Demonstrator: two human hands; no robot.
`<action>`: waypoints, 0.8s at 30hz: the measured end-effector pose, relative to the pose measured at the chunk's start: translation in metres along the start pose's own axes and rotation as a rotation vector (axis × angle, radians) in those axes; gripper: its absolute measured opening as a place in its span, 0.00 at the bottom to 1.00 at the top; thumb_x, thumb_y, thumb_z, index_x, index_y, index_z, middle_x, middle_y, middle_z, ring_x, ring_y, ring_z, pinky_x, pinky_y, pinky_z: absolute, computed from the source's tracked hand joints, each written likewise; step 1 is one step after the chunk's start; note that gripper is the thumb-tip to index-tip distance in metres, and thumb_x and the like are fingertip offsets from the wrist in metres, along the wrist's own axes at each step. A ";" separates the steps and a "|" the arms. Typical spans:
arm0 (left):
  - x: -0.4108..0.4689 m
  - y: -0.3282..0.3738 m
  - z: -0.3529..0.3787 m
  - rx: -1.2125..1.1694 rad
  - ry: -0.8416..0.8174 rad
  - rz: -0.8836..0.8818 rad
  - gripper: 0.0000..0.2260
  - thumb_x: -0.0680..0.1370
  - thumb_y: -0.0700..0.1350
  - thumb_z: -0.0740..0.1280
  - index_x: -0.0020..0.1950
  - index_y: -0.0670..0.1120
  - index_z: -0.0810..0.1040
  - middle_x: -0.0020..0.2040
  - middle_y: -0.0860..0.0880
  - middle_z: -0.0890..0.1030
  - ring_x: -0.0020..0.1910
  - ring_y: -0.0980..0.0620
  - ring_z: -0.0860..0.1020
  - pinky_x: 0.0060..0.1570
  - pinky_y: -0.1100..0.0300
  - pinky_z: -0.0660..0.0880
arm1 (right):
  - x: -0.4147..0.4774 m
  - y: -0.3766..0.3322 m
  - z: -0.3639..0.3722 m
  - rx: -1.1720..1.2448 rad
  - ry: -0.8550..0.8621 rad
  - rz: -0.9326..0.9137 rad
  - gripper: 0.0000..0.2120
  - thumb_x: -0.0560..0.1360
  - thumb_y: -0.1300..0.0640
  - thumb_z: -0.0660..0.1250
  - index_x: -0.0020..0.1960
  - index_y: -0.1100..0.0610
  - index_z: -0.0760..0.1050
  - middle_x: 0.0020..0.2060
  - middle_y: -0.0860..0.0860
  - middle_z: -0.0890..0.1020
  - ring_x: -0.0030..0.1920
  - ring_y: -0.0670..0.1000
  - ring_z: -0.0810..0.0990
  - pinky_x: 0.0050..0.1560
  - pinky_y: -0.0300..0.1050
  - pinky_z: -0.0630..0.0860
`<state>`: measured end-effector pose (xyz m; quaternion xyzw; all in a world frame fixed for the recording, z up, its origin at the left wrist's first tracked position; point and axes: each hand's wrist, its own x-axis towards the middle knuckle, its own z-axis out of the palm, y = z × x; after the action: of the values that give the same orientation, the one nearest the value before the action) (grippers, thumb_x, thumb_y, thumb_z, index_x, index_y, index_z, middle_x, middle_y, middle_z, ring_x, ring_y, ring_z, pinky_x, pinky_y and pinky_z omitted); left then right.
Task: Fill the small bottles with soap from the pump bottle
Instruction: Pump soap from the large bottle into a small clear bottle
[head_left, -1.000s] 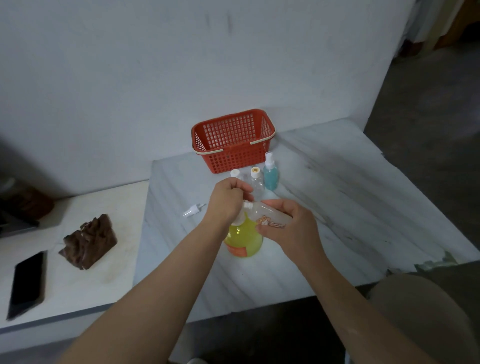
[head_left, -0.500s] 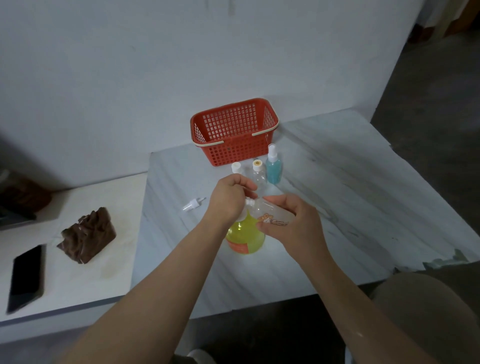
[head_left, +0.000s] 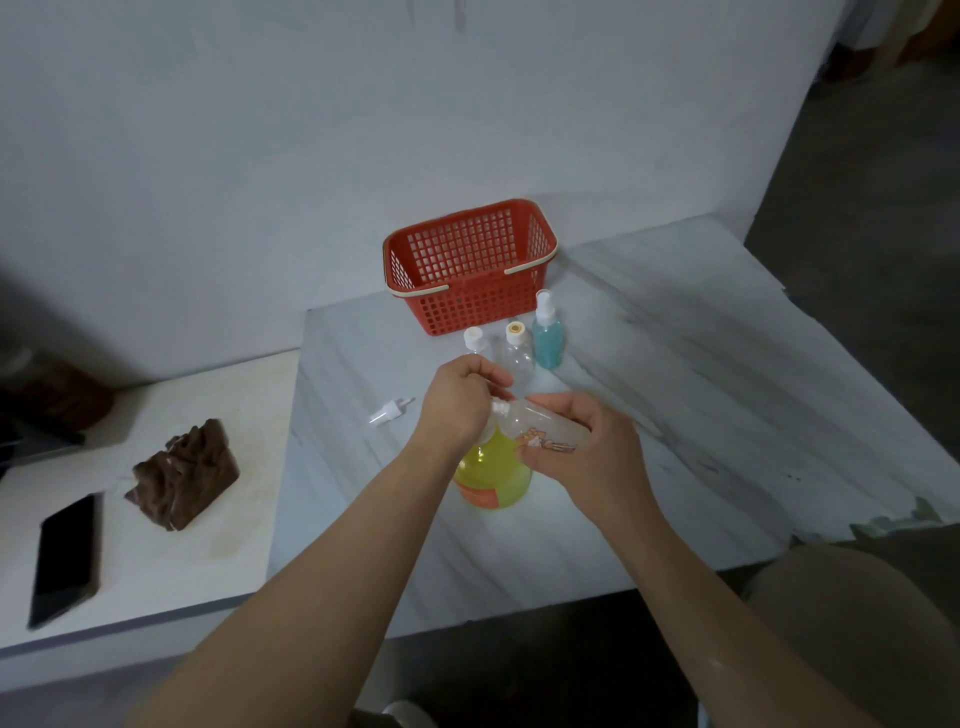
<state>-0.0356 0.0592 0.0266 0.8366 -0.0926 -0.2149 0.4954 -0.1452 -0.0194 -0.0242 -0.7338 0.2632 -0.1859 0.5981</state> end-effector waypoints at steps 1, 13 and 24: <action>-0.001 0.002 0.000 0.004 0.006 0.002 0.17 0.73 0.30 0.51 0.38 0.43 0.77 0.37 0.45 0.79 0.38 0.50 0.76 0.49 0.54 0.76 | 0.000 0.000 0.000 -0.006 0.002 -0.003 0.21 0.62 0.59 0.78 0.53 0.49 0.79 0.45 0.43 0.83 0.46 0.45 0.81 0.45 0.40 0.77; -0.006 0.006 -0.010 -0.088 0.006 0.051 0.14 0.74 0.30 0.56 0.38 0.44 0.76 0.35 0.46 0.80 0.33 0.56 0.75 0.34 0.67 0.71 | -0.005 -0.007 0.000 -0.007 0.020 -0.005 0.21 0.62 0.60 0.78 0.51 0.46 0.78 0.45 0.45 0.83 0.47 0.48 0.81 0.46 0.43 0.78; 0.000 0.001 -0.002 -0.070 -0.014 0.034 0.16 0.73 0.30 0.51 0.39 0.42 0.77 0.36 0.43 0.80 0.38 0.49 0.77 0.53 0.51 0.75 | -0.006 -0.005 0.000 0.013 0.007 0.015 0.21 0.62 0.59 0.79 0.53 0.48 0.79 0.45 0.44 0.82 0.46 0.44 0.81 0.42 0.36 0.76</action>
<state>-0.0349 0.0602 0.0280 0.8157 -0.1025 -0.2154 0.5271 -0.1492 -0.0149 -0.0192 -0.7272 0.2696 -0.1856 0.6033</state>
